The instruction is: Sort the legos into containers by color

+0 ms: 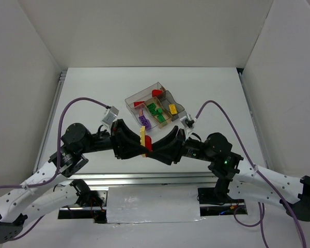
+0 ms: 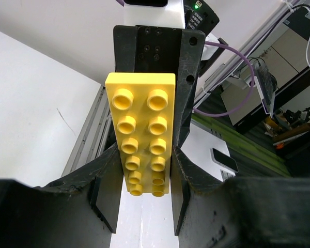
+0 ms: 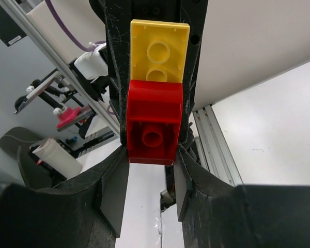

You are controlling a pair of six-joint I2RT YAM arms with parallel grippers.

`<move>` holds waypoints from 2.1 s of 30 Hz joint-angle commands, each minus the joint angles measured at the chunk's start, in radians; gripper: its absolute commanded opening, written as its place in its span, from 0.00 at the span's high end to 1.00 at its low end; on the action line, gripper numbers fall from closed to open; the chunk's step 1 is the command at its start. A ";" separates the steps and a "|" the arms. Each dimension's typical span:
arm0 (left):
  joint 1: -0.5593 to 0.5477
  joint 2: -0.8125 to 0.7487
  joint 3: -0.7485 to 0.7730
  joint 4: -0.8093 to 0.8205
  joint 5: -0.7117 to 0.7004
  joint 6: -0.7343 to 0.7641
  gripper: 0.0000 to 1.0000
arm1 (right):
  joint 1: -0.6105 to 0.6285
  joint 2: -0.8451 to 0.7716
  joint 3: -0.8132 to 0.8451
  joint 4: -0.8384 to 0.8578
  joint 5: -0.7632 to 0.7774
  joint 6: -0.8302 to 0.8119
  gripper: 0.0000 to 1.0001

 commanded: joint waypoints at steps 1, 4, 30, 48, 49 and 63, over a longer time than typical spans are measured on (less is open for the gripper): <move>-0.004 -0.030 0.026 -0.011 -0.010 0.012 1.00 | -0.001 -0.030 0.019 0.071 0.033 -0.027 1.00; -0.004 -0.039 0.055 -0.047 -0.026 0.038 1.00 | -0.007 -0.071 -0.013 0.070 0.068 -0.056 1.00; 0.002 -0.055 0.273 -0.748 -0.797 0.151 1.00 | -0.452 0.546 0.384 -0.515 0.389 -0.243 1.00; 0.014 -0.019 0.275 -0.762 -0.825 0.255 1.00 | -0.473 1.499 1.475 -0.962 0.701 0.067 0.93; 0.014 -0.019 0.275 -0.760 -0.822 0.256 1.00 | -0.473 1.507 1.478 -0.962 0.702 0.074 0.92; 0.014 0.044 0.255 -0.696 -0.800 0.238 1.00 | -0.485 1.466 1.470 -0.887 0.613 0.018 0.02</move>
